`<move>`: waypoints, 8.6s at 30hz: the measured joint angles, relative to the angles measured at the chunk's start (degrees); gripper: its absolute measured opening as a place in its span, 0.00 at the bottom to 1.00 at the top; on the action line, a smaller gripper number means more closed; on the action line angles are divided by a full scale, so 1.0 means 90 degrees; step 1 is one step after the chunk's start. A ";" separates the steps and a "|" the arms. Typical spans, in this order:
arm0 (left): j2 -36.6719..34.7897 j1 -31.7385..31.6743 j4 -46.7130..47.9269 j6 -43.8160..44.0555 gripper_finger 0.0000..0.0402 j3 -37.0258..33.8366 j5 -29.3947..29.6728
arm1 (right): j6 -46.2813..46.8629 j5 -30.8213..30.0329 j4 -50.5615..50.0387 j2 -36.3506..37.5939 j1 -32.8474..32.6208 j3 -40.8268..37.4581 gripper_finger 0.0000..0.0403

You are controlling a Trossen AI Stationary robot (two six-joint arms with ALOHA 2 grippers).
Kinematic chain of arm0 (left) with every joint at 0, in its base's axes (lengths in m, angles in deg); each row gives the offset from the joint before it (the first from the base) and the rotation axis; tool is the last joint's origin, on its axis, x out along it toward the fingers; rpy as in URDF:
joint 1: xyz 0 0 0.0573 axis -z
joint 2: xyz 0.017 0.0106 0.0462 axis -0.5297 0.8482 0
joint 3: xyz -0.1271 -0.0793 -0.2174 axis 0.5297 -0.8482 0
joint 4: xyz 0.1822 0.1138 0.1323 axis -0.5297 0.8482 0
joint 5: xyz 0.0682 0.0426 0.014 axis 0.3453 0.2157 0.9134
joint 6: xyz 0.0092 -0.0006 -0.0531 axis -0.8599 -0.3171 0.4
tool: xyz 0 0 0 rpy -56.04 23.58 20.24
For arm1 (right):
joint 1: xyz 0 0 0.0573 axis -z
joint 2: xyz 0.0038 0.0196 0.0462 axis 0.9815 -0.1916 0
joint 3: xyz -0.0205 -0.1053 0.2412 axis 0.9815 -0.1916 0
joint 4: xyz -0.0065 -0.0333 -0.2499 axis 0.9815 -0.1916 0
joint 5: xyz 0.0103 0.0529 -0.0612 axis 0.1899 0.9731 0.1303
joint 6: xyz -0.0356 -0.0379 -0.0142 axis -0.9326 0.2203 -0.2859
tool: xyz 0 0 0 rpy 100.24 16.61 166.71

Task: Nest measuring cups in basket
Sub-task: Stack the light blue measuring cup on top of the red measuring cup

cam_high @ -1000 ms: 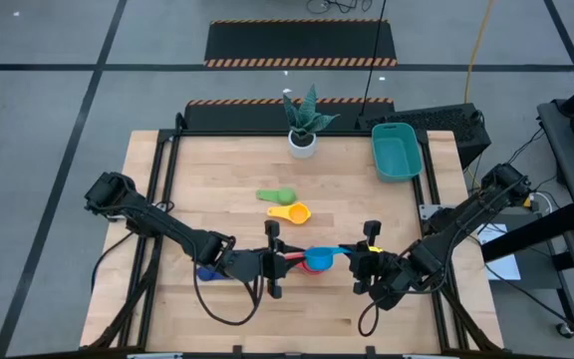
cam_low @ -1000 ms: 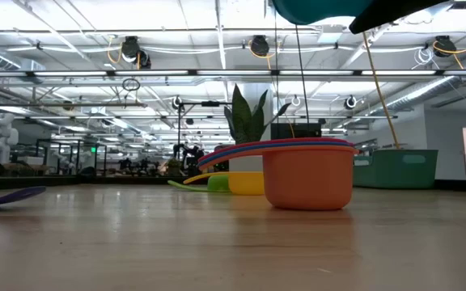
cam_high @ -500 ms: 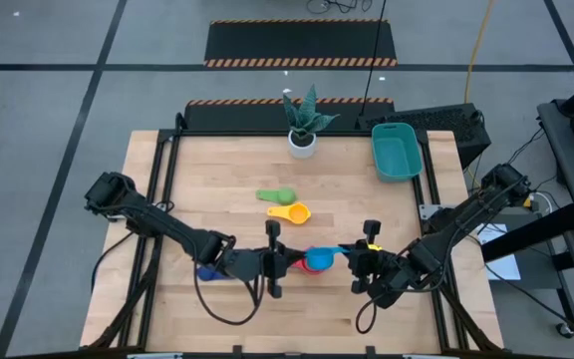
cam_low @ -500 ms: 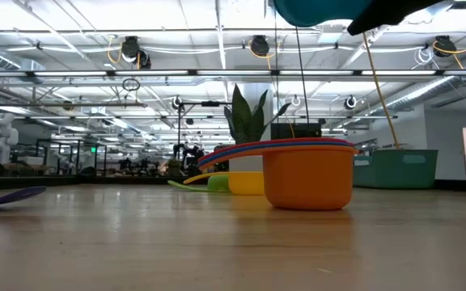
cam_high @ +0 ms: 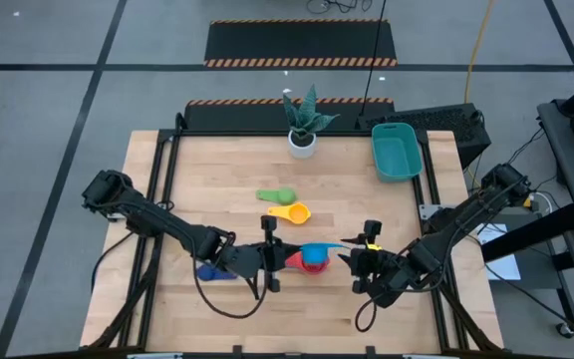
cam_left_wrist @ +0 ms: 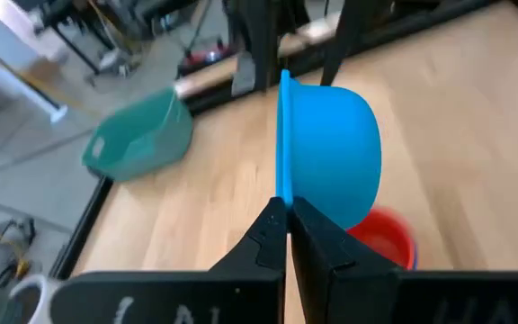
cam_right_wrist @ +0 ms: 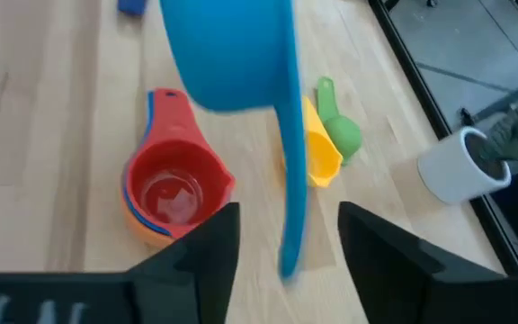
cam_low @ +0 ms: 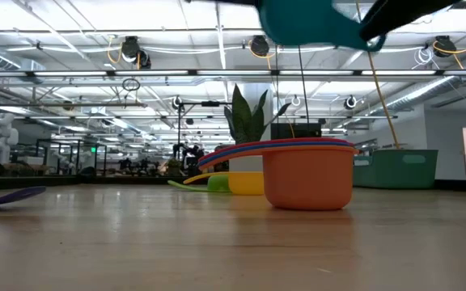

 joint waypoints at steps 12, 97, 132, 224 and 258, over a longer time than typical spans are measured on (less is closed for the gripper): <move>-0.0199 -0.0330 0.1040 0.0978 0.02 0.0005 -0.0538 | 0.1328 0.0338 -0.1227 0.0002 0.0271 0.0000 0.52; -0.0726 -0.0105 0.1430 0.1352 0.57 0.0013 -0.0280 | -0.0870 0.0727 0.1210 0.0091 0.0434 0.0000 0.00; 0.0043 0.0548 -0.2915 -0.0405 0.57 -0.0395 -0.0388 | -0.4654 0.2197 1.1374 0.0144 0.0444 -0.2860 0.00; -0.0254 0.0616 -0.2954 -0.0574 0.02 -0.0385 0.0114 | -0.4808 0.2510 1.2963 -0.0831 0.0726 -0.2875 0.18; 0.0556 0.1735 -0.0387 0.0636 0.02 -0.0378 0.3282 | -0.1954 -0.2885 1.0249 -0.0823 -0.1832 -0.2880 0.31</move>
